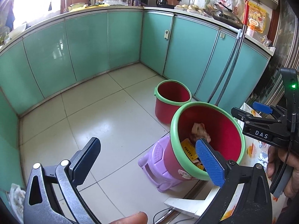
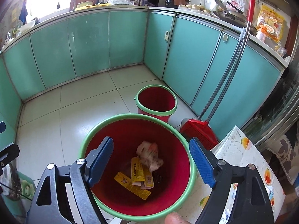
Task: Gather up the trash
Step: 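Open the right tool to drop the paper wad into the bucket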
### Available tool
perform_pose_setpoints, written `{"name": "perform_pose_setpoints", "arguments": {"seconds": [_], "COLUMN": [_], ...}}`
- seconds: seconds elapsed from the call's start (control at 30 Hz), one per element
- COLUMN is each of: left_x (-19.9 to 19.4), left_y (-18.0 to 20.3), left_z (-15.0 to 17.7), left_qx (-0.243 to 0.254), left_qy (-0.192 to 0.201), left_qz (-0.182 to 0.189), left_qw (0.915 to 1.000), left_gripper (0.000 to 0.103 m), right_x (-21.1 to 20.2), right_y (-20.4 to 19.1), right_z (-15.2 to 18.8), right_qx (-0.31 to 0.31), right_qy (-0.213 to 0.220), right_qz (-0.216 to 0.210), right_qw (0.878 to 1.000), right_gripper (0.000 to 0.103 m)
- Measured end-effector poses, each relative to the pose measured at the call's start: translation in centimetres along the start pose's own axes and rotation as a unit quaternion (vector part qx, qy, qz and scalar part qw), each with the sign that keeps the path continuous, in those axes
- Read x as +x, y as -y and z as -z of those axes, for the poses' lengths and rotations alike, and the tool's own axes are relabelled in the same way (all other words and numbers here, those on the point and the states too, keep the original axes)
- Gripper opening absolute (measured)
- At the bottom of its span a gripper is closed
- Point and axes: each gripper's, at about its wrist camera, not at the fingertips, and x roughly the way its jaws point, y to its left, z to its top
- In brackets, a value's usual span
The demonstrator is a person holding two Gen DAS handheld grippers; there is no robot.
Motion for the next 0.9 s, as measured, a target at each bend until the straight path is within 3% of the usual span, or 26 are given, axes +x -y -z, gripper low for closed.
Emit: {"name": "perform_pose_setpoints", "arguments": {"seconds": [0.43,0.7,0.9], "left_x": [-4.1,-7.4,-9.1], "left_y": [6.3,13.0,17.8], "left_z": [-0.2,1.5,2.8], "left_qx": [0.049,0.100,0.129], "left_qy": [0.023,0.028,0.023], "left_qz": [0.041,0.095,0.131], "left_qw": [0.9977,0.9900,0.9827], "left_gripper": [0.102,0.103,0.103], "right_x": [-12.5,-21.2,-26.4], "right_y": [6.0,12.0,16.9], "right_z": [3.6,10.1,16.8], "right_qx": [0.066,0.118,0.157], "right_qy": [0.049,0.069,0.065], "right_qz": [0.036,0.082,0.121], "right_qw": [0.996,0.987,0.978], "right_gripper": [0.083,0.084,0.084]}}
